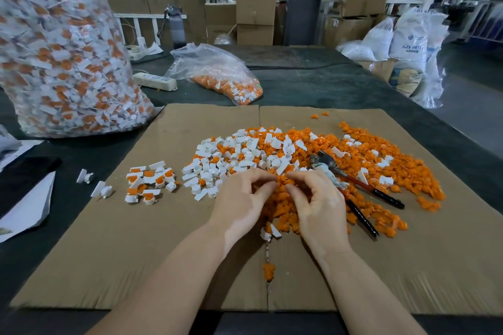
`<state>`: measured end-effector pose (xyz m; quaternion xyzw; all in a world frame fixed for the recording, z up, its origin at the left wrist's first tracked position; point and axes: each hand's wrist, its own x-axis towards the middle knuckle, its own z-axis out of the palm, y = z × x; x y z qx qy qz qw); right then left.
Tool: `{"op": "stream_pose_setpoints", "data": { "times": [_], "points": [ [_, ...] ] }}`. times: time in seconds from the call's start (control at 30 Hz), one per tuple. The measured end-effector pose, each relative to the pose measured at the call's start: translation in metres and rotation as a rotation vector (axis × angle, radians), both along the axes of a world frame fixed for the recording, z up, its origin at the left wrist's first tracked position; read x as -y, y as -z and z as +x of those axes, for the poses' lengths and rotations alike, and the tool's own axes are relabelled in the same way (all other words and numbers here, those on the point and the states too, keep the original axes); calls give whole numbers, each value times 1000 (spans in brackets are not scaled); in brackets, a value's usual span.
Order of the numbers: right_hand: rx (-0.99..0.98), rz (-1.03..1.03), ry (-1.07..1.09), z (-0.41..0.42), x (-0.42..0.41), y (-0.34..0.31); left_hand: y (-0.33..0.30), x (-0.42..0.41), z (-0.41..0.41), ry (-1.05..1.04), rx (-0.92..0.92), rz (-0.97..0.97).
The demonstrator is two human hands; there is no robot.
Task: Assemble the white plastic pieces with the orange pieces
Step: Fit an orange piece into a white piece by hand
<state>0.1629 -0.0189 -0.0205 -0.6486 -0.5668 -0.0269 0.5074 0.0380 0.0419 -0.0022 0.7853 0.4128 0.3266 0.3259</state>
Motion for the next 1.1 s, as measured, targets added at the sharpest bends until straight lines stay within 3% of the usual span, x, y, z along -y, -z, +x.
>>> {"op": "stream_pose_setpoints", "data": {
  "times": [0.17,0.43,0.63,0.8,0.93,1.1],
  "points": [
    [-14,8,13,-1,-2,0,10,9,-18,94,-156,66],
    [-51,-7,22,1,-2,2,10,13,-25,243,-188,-69],
    [-66,3,48,1,-3,1,3,-3,-6,24,-103,27],
    [-86,-20,97,-1,-4,0,-4,-25,26,-159,-136,229],
    [-52,-2,97,-2,-3,-1,-3,-35,45,-161,-277,287],
    [-70,-3,82,-2,-2,-2,-6,-37,50,-167,-208,289]
  ]
}}
